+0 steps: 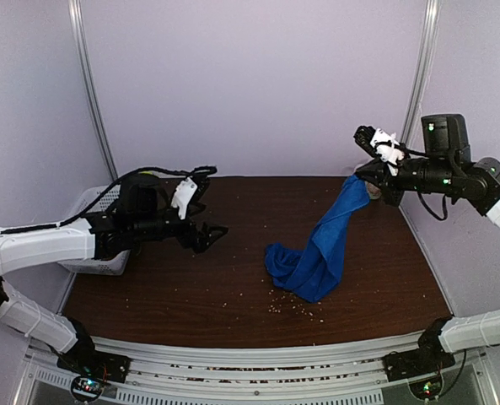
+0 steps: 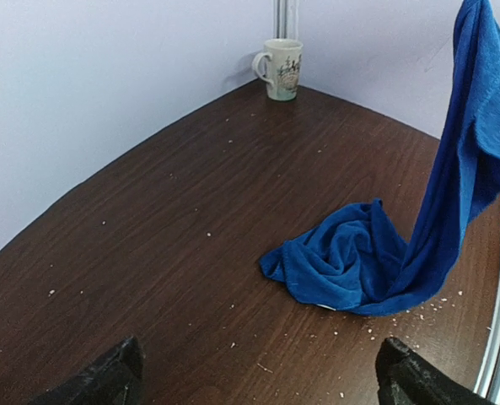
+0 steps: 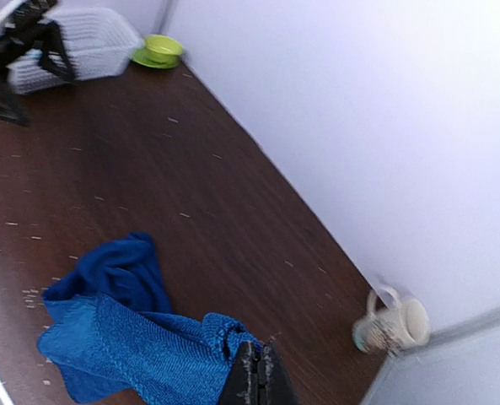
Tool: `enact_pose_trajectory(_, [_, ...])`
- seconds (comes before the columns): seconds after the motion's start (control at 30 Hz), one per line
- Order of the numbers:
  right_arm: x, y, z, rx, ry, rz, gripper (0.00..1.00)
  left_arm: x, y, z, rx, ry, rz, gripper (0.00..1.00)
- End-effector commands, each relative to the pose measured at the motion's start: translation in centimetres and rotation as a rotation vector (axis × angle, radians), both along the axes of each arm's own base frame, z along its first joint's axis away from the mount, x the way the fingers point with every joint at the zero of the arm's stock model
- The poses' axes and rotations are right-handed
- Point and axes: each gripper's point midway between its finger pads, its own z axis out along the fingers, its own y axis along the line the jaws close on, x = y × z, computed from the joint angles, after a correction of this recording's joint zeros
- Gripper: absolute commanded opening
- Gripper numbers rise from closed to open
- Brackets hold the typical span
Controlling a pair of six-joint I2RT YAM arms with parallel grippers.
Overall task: Roll the towels
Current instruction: Pick up the towel from the center of the board.
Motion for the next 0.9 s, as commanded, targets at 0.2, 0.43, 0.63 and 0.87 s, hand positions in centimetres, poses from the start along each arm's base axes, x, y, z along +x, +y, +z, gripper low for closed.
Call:
enact_pose_trajectory(0.2, [1.3, -14.8, 2.2, -0.201, -0.309, -0.716, 0.00, 5.7, -5.5, -1.0, 0.032, 0.055, 0.095, 0.98])
enact_pose_trajectory(0.43, [2.6, -17.1, -4.2, -0.293, -0.274, -0.853, 0.00, 6.8, -11.7, -6.6, 0.152, 0.097, 0.046, 0.98])
enact_pose_trajectory(0.63, [3.3, -17.5, -5.8, -0.224, -0.257, -0.900, 0.00, 4.4, -13.7, -11.9, 0.118, 0.246, -0.075, 0.98])
enact_pose_trajectory(0.87, [3.9, -16.9, -8.2, -0.214, -0.223, -0.882, 0.00, 1.9, -15.7, -14.0, 0.045, 0.344, -0.177, 0.98])
